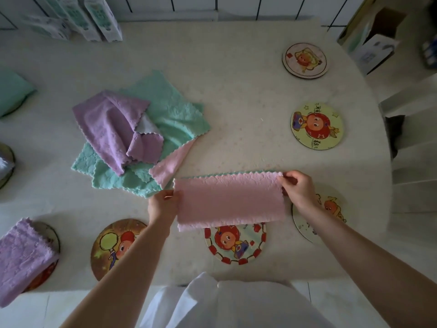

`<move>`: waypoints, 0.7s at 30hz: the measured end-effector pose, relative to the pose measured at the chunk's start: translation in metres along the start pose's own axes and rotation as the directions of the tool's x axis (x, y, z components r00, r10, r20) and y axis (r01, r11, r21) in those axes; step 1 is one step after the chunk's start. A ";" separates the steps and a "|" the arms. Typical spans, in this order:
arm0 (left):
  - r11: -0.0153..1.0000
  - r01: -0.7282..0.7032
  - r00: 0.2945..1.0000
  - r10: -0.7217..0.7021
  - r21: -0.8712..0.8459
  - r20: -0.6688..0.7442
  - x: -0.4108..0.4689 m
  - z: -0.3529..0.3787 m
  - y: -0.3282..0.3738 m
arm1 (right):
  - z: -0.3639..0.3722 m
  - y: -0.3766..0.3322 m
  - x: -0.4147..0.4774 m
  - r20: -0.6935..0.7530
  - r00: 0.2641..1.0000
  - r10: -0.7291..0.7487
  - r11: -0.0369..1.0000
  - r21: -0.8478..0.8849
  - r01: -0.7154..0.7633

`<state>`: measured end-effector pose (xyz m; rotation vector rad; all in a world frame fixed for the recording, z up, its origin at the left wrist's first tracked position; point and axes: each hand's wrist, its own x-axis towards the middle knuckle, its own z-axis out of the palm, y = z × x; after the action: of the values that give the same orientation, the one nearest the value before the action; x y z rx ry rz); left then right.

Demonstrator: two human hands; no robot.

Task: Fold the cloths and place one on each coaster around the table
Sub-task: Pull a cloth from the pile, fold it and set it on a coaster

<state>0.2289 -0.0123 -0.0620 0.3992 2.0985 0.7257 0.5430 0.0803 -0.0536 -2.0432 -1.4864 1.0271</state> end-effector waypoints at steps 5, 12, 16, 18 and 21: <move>0.990 -0.089 0.996 0.091 0.105 -0.021 -0.003 0.003 0.002 | 0.002 0.000 0.007 -0.018 1.000 0.007 0.994 -0.105 -0.009; 0.972 -0.091 0.993 0.106 0.215 -0.060 -0.004 0.008 0.010 | 0.002 -0.007 0.008 0.012 0.998 -0.065 0.982 -0.175 0.066; 0.964 -0.100 0.992 0.115 0.245 -0.048 -0.005 0.009 0.013 | 0.002 -0.008 0.009 0.025 0.997 -0.067 0.981 -0.179 0.070; 0.968 -0.099 0.993 0.111 0.231 -0.039 -0.010 0.004 0.011 | 0.000 -0.010 0.005 0.038 0.996 -0.077 0.978 -0.191 0.082; 0.931 -0.228 0.967 0.250 0.284 -0.044 -0.026 -0.005 0.001 | -0.006 -0.012 -0.013 0.075 0.949 -0.307 0.880 -0.356 0.313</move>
<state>0.2401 -0.0261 -0.0428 0.8048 2.2587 0.5923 0.5385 0.0725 -0.0371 -1.9326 -2.0600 0.6780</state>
